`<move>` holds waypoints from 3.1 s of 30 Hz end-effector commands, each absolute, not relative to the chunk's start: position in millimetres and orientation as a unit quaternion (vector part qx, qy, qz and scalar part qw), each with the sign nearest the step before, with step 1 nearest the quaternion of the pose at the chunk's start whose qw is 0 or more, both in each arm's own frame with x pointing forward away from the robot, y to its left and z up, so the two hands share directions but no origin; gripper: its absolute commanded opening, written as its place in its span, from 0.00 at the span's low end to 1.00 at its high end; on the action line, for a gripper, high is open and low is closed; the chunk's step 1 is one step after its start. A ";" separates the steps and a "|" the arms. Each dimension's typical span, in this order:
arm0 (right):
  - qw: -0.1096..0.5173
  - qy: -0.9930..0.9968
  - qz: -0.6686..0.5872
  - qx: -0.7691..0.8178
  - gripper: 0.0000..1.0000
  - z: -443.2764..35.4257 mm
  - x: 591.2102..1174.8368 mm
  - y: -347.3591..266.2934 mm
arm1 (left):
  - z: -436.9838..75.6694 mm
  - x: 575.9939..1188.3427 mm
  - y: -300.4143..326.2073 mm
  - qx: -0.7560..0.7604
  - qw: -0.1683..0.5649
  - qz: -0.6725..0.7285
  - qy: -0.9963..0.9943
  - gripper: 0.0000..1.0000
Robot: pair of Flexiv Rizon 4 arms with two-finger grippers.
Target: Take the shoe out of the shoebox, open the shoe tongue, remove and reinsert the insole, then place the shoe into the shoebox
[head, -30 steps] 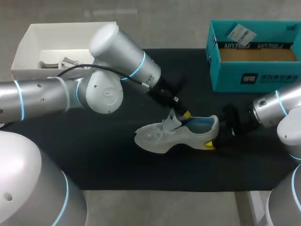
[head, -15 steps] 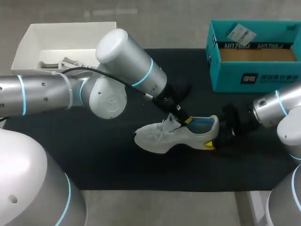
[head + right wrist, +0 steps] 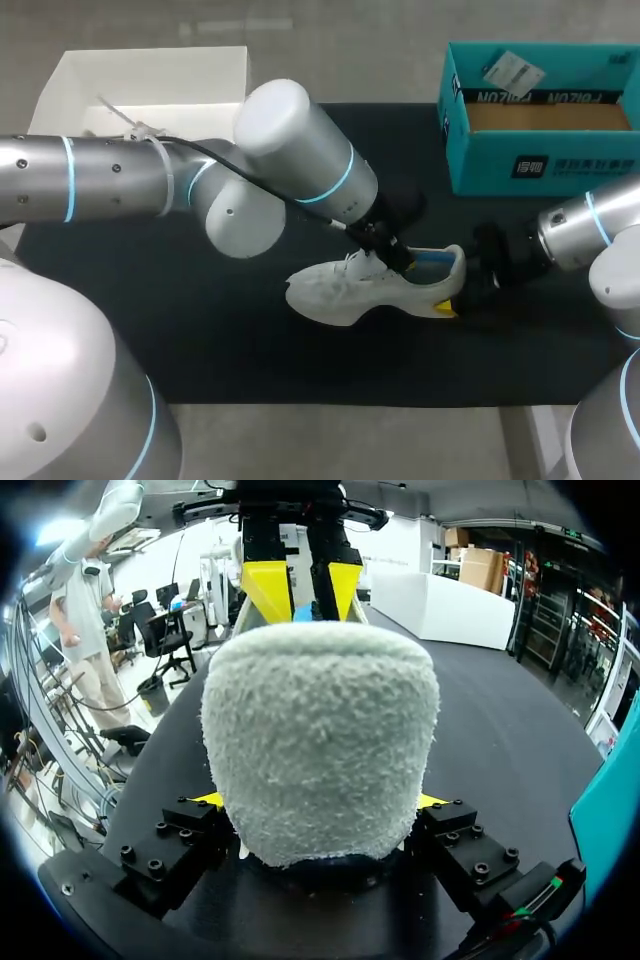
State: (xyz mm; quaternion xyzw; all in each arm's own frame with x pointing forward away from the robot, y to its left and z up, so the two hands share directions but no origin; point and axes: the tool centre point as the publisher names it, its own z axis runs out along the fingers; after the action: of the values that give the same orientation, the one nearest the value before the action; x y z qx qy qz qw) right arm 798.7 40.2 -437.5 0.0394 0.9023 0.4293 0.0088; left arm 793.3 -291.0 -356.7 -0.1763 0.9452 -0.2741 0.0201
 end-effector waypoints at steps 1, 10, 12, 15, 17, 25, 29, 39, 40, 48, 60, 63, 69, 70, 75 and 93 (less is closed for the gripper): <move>0.010 0.903 0.428 0.040 0.00 -441.2 796.2 42.7 | -363.8 794.7 -297.0 -0.170 0.034 -0.272 0.946 0.24; 0.010 0.903 0.428 0.040 0.00 -441.2 796.2 42.7 | -377.0 803.4 -298.0 -0.153 0.052 -0.264 0.951 0.24; 0.010 0.903 0.428 0.040 0.00 -441.2 796.2 42.7 | -379.3 803.8 -297.3 -0.153 0.051 -0.258 0.952 0.17; 0.010 0.903 0.428 0.040 0.00 -441.2 796.2 42.7 | -380.3 803.0 -295.8 -0.155 0.049 -0.254 0.953 0.00; 0.010 0.903 0.428 0.040 0.00 -441.2 796.2 42.7 | -379.2 801.4 -294.2 -0.156 0.048 -0.253 0.954 0.00; 0.010 0.903 0.428 0.040 0.00 -441.2 796.2 42.7 | -348.1 796.6 -285.2 -0.192 0.018 -0.295 0.936 0.00; 0.010 0.903 0.428 0.040 0.00 -441.2 796.2 42.7 | -334.3 796.5 -282.1 -0.212 0.000 -0.322 0.923 0.00; 0.010 0.903 0.428 0.040 0.00 -441.2 796.2 42.7 | -299.7 790.6 -294.4 -0.218 -0.062 -0.394 0.891 0.00; 0.010 0.903 0.428 0.040 0.00 -441.2 796.2 42.7 | -295.9 789.9 -296.6 -0.216 -0.066 -0.398 0.889 0.00; 0.010 0.903 0.428 0.040 0.00 -441.2 796.2 42.7 | -274.8 790.8 -315.2 -0.213 -0.080 -0.424 0.877 0.00; 0.010 0.903 0.428 0.040 0.00 -441.2 796.2 42.7 | -233.2 803.6 -344.4 -0.201 -0.104 -0.483 0.846 0.00; 0.010 0.903 0.428 0.040 0.00 -441.2 796.2 42.7 | -204.8 805.6 -350.2 -0.200 -0.123 -0.518 0.822 0.00; 0.010 0.903 0.428 0.040 0.00 -441.2 796.2 42.7 | -134.1 797.5 -355.1 -0.173 -0.146 -0.589 0.776 0.00; 0.010 0.903 0.428 0.040 0.00 -441.2 796.2 42.7 | -126.7 796.0 -355.8 -0.168 -0.146 -0.595 0.772 0.00; 0.010 0.903 0.428 0.040 0.00 -441.2 796.2 42.7 | -79.1 790.1 -361.9 -0.143 -0.166 -0.637 0.739 0.00; 0.010 0.903 0.428 0.040 0.00 -441.2 796.2 42.7 | -54.8 785.9 -368.7 -0.118 -0.152 -0.636 0.747 0.00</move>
State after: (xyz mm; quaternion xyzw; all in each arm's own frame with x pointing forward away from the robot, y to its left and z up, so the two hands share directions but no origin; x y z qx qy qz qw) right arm 798.1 40.6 -437.6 0.0394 0.9023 0.4293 0.0089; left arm 785.6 -366.7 -54.0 -0.1188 0.7478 -0.6352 -0.1525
